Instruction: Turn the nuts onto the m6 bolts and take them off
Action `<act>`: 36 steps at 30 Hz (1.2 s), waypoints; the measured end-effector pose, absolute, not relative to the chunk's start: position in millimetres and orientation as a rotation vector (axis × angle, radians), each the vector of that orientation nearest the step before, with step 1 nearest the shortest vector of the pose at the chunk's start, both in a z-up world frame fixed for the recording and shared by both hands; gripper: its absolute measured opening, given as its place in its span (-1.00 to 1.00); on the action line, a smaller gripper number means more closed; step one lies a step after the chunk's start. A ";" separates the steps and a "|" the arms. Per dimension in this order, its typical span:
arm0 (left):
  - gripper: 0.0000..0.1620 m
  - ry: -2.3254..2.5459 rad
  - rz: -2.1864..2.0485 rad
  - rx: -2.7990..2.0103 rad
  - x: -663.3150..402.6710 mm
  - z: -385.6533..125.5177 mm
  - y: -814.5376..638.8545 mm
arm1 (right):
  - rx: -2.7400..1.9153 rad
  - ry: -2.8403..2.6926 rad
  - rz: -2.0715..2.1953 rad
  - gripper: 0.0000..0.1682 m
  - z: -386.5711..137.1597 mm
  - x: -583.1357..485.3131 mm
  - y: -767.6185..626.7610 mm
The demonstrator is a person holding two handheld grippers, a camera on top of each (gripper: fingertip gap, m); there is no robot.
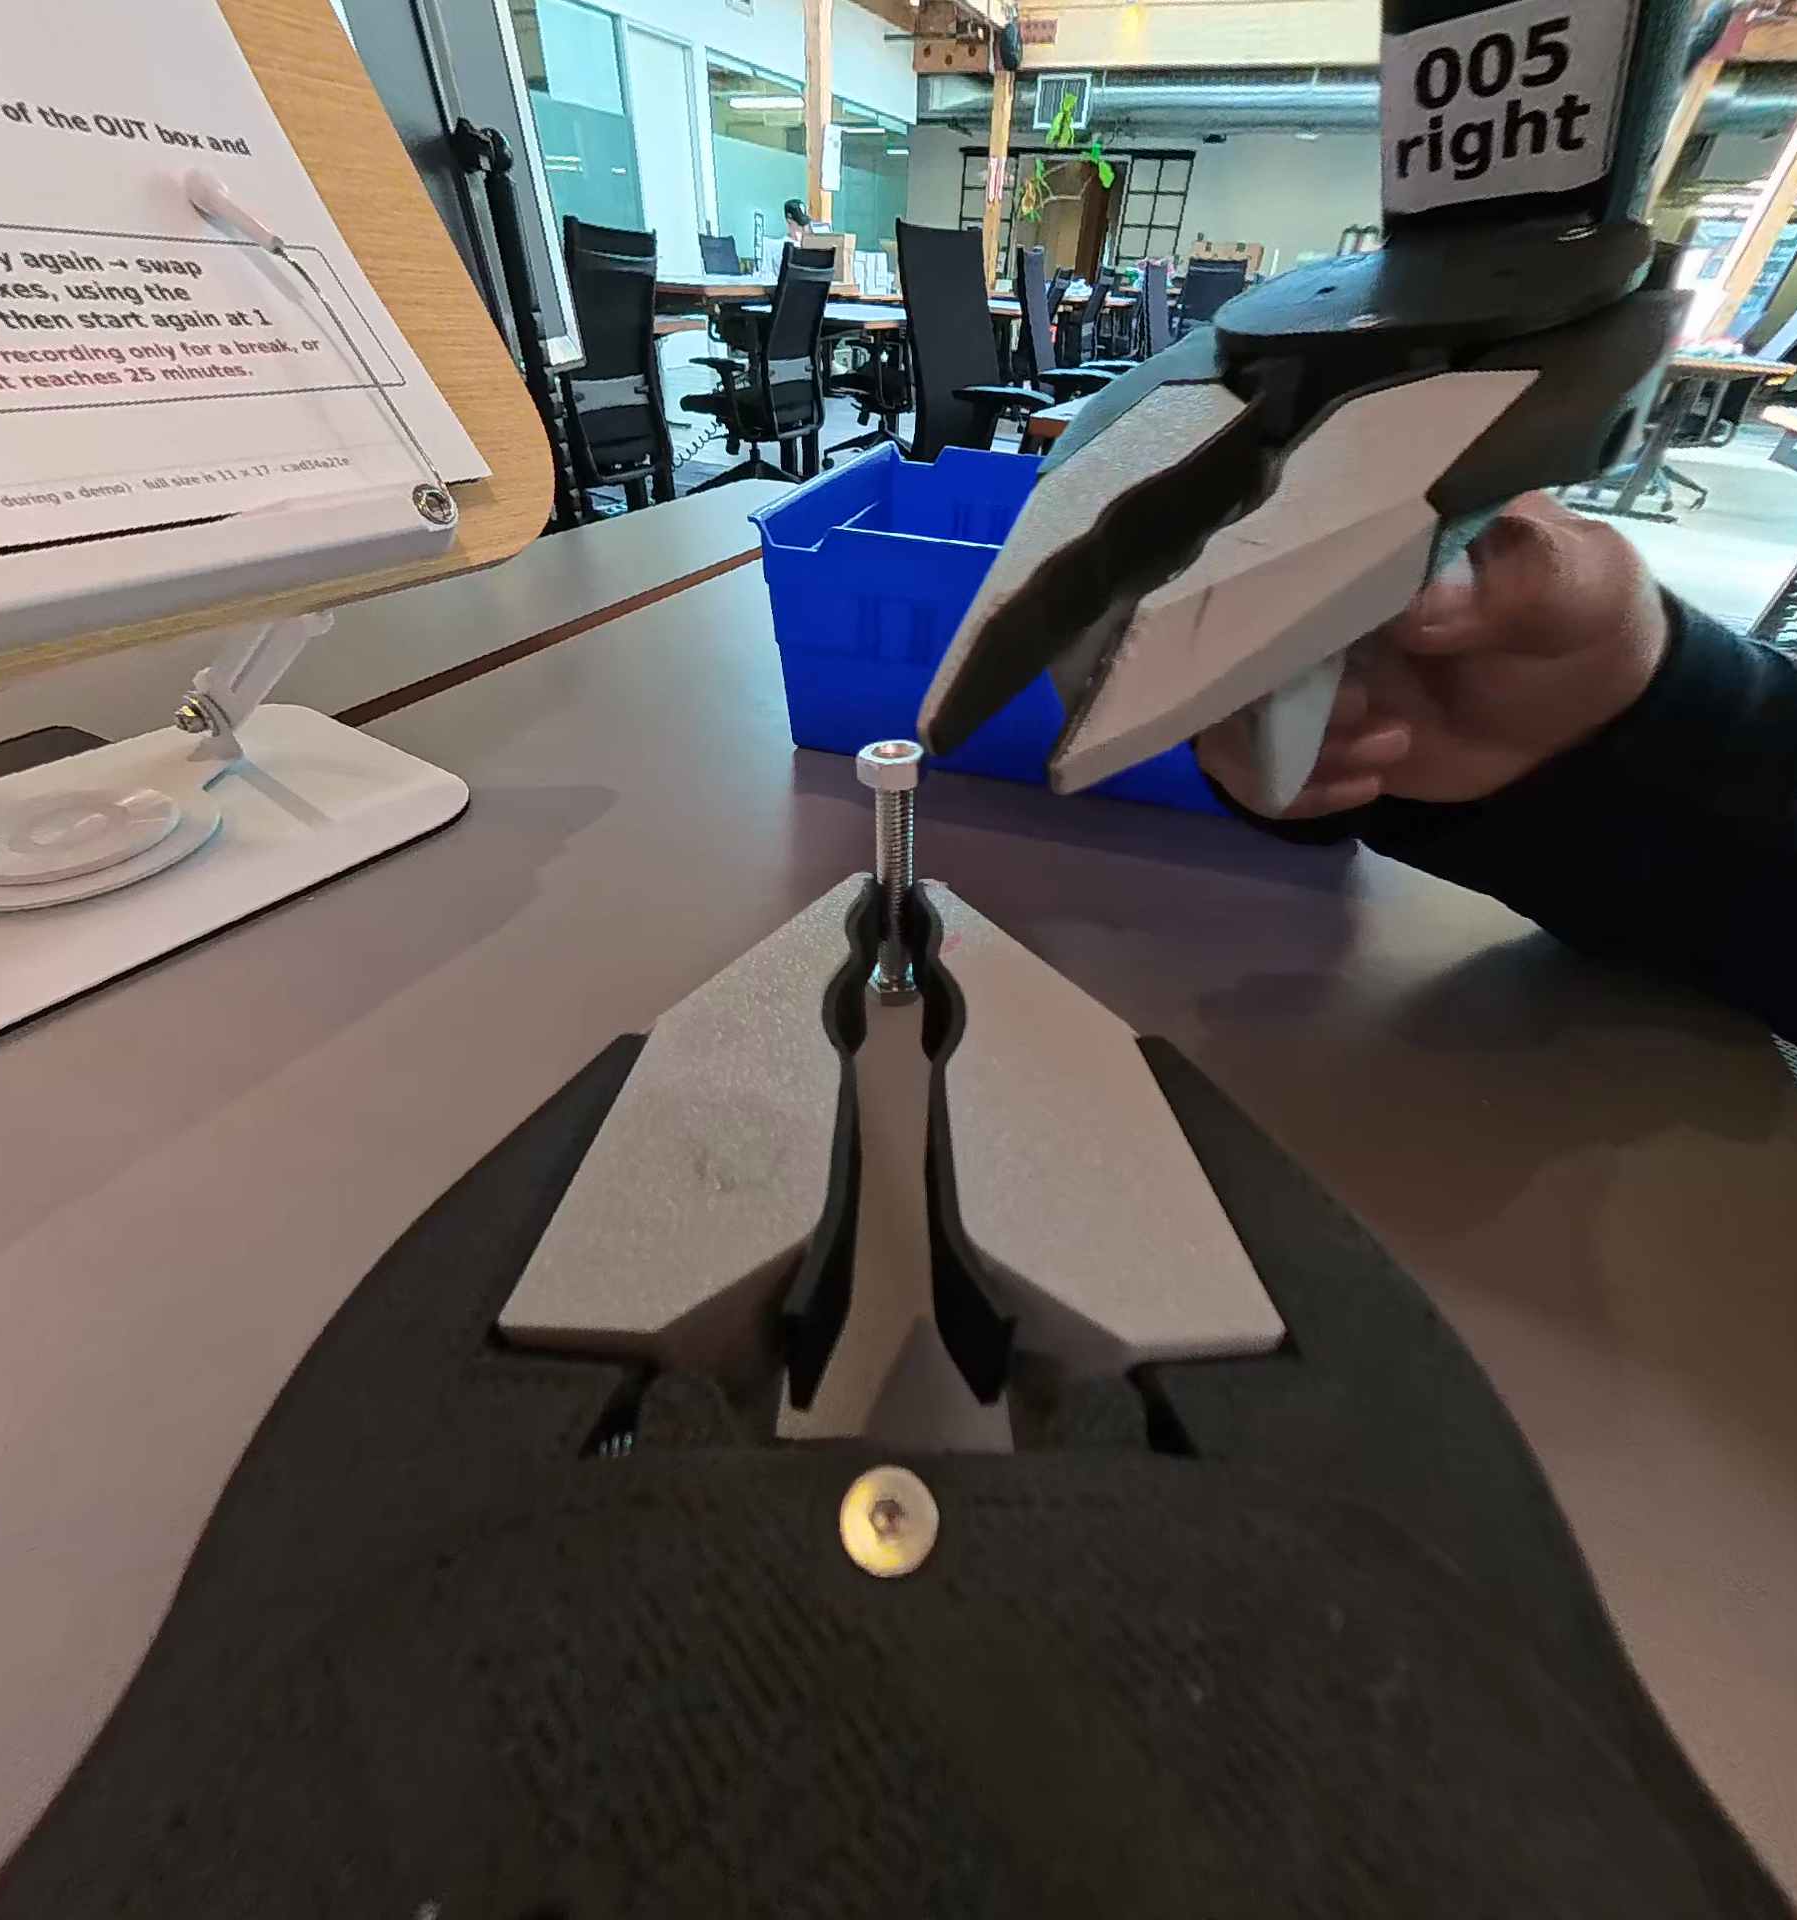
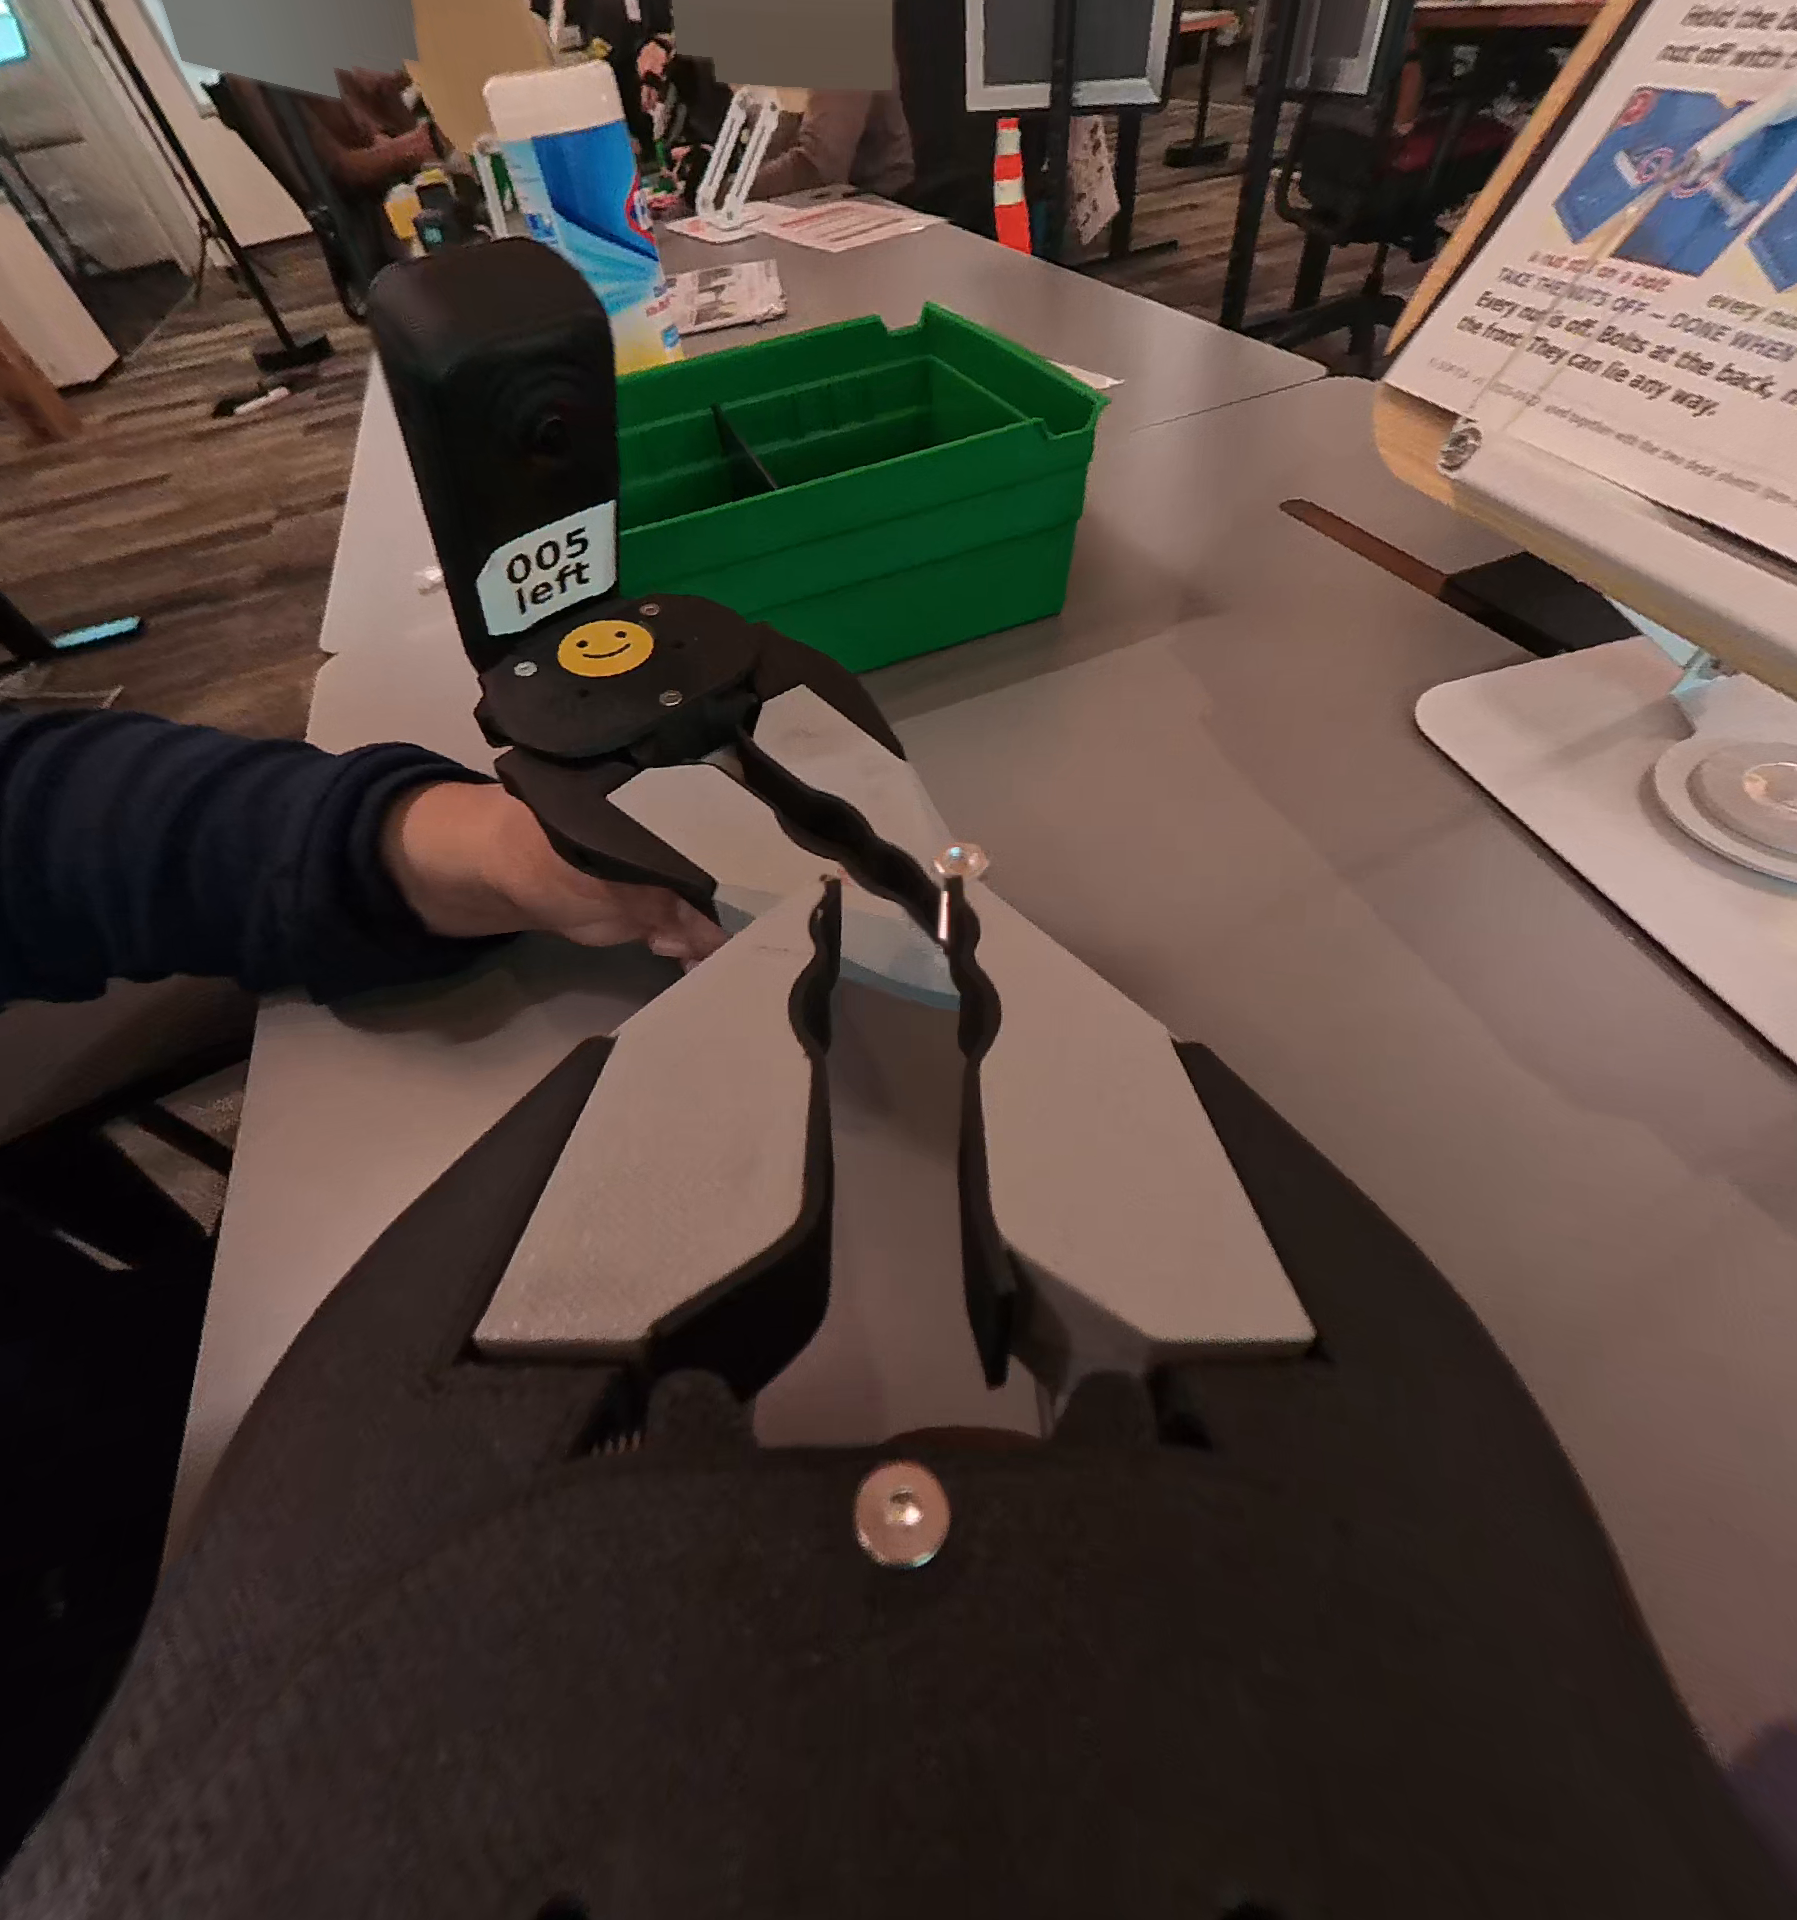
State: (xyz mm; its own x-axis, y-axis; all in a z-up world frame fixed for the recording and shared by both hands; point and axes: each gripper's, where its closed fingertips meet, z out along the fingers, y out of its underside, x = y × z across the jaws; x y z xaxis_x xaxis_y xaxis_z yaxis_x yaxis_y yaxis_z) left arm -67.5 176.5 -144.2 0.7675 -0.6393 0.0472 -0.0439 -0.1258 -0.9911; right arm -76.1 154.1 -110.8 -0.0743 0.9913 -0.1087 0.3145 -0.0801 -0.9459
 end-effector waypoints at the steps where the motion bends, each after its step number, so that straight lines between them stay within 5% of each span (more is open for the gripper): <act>1: -0.96 0.554 -0.557 -1.636 -67.6 -144.2 176.5 | -1.485 -1.449 1.180 -0.78 -111.3 -76.0 157.4; 36: -0.96 0.564 -0.557 -1.638 -65.0 -144.9 174.8 | -1.517 -1.435 1.226 -0.67 -113.7 -77.3 159.2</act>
State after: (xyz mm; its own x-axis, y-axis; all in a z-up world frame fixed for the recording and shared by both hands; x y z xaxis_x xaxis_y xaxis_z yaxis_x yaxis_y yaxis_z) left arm -65.0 174.8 -144.9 0.7636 -0.6442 0.0430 -0.0509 -0.1265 -0.9907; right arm -77.3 159.2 -113.7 -0.0639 0.9843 -0.1644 0.3163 -0.1363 -0.9388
